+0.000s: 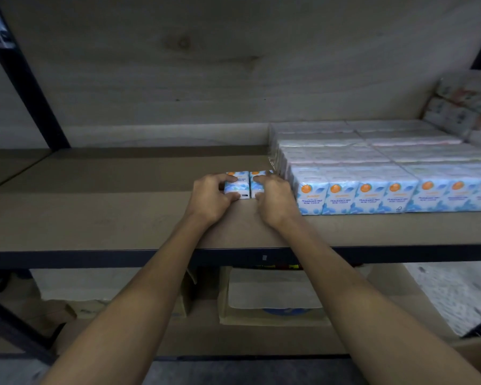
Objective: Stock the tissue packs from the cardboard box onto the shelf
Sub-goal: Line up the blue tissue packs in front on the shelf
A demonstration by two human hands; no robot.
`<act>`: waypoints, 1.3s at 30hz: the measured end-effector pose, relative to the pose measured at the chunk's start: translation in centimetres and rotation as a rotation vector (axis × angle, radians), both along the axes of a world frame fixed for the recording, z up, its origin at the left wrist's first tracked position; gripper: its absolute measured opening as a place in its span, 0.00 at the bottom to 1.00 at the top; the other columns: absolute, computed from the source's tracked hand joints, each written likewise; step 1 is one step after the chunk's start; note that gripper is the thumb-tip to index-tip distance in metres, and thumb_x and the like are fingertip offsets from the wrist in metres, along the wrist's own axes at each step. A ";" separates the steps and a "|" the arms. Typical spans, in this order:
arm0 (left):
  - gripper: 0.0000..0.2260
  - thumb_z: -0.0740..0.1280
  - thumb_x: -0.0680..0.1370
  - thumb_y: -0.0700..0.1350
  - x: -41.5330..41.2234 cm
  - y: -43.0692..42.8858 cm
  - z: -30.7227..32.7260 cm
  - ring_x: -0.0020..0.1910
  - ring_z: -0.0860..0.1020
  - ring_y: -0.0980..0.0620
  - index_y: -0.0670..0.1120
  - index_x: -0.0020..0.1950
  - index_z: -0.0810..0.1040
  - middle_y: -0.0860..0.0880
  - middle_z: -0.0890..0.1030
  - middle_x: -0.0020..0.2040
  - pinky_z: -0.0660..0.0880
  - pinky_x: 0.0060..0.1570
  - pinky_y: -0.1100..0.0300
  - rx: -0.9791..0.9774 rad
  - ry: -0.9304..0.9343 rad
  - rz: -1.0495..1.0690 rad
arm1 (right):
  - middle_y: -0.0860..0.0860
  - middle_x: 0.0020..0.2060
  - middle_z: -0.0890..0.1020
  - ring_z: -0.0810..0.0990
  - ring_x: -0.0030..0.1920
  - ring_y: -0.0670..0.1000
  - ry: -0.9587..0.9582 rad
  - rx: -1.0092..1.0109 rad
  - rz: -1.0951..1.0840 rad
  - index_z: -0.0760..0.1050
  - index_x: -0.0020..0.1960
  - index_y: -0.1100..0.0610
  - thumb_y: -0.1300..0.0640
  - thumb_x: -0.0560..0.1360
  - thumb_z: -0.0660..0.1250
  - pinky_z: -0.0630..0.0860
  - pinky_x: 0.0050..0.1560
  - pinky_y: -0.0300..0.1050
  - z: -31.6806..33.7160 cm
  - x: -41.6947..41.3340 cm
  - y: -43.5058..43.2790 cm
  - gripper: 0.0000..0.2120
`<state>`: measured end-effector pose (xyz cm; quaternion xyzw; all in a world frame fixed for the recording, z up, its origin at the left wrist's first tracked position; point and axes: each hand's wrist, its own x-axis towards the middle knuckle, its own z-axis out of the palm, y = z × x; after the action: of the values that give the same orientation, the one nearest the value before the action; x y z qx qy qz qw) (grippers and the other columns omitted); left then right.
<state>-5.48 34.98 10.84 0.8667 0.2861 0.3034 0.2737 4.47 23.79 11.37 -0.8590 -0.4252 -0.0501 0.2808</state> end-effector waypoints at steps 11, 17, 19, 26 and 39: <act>0.17 0.75 0.71 0.43 0.3 0.6 -0.3 0.55 0.78 0.53 0.44 0.59 0.81 0.47 0.80 0.61 0.66 0.52 0.74 0.036 -0.028 0.007 | 0.55 0.69 0.70 0.68 0.69 0.53 0.040 0.041 0.020 0.70 0.71 0.55 0.61 0.78 0.65 0.63 0.69 0.43 -0.1 0.5 0.2 0.22; 0.17 0.75 0.70 0.41 0.4 0.9 -0.6 0.57 0.78 0.52 0.43 0.58 0.82 0.46 0.80 0.61 0.70 0.56 0.68 0.048 -0.048 -0.018 | 0.54 0.67 0.72 0.70 0.67 0.51 0.043 0.070 0.023 0.70 0.69 0.55 0.61 0.77 0.66 0.67 0.66 0.42 -0.3 0.7 0.3 0.21; 0.17 0.76 0.70 0.41 0.5 0.9 -0.7 0.56 0.79 0.52 0.43 0.58 0.82 0.47 0.80 0.61 0.70 0.56 0.68 0.032 -0.056 -0.018 | 0.54 0.67 0.73 0.71 0.66 0.51 0.044 0.073 0.025 0.71 0.69 0.55 0.61 0.77 0.65 0.67 0.65 0.42 -0.3 0.7 0.4 0.20; 0.17 0.76 0.70 0.41 0.5 1.2 -0.8 0.55 0.79 0.52 0.45 0.58 0.82 0.48 0.80 0.60 0.71 0.57 0.67 0.017 -0.062 -0.015 | 0.53 0.66 0.73 0.71 0.67 0.51 0.037 0.083 0.029 0.71 0.68 0.55 0.62 0.77 0.66 0.67 0.65 0.41 -0.5 1.0 0.7 0.20; 0.17 0.75 0.70 0.40 0.6 1.2 -0.7 0.55 0.79 0.52 0.44 0.59 0.81 0.47 0.80 0.61 0.70 0.55 0.69 0.019 -0.066 -0.019 | 0.53 0.66 0.73 0.71 0.67 0.50 0.025 0.102 0.024 0.71 0.68 0.55 0.61 0.77 0.66 0.68 0.64 0.41 -0.7 1.1 0.8 0.20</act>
<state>-4.92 36.17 10.13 0.8613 0.2659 0.3321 0.2777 5.57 24.63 10.68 -0.8390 -0.4289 -0.0576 0.3298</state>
